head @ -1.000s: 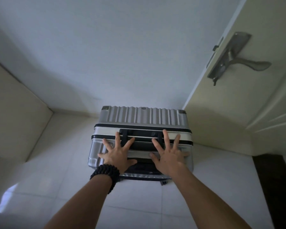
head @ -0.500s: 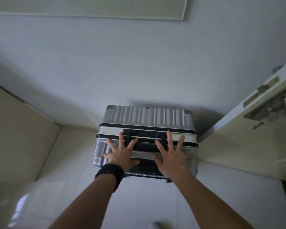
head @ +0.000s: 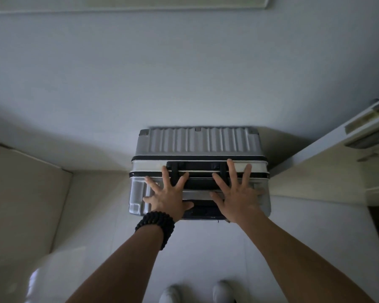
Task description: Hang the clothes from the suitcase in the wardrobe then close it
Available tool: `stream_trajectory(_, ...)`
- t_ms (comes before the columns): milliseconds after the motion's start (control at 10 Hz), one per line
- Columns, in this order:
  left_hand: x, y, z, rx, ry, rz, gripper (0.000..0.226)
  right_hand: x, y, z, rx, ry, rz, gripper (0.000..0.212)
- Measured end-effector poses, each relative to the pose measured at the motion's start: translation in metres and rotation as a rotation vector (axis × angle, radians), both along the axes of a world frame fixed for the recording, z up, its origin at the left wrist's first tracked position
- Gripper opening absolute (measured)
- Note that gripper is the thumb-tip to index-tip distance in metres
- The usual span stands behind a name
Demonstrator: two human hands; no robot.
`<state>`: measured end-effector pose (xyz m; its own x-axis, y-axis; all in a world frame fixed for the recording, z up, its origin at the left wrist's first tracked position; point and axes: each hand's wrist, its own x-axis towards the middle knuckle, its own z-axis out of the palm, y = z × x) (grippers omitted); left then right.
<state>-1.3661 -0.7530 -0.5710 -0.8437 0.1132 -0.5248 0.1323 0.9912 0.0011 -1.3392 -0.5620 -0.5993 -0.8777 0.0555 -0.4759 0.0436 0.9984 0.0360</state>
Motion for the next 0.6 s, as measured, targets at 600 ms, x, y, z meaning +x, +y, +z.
stream_trajectory(600, -0.030, -0.045, 0.094, 0.602, -0.073, 0.075, 0.066, -0.015, -0.013, 0.090, -0.590, -0.138, -0.272, 0.080)
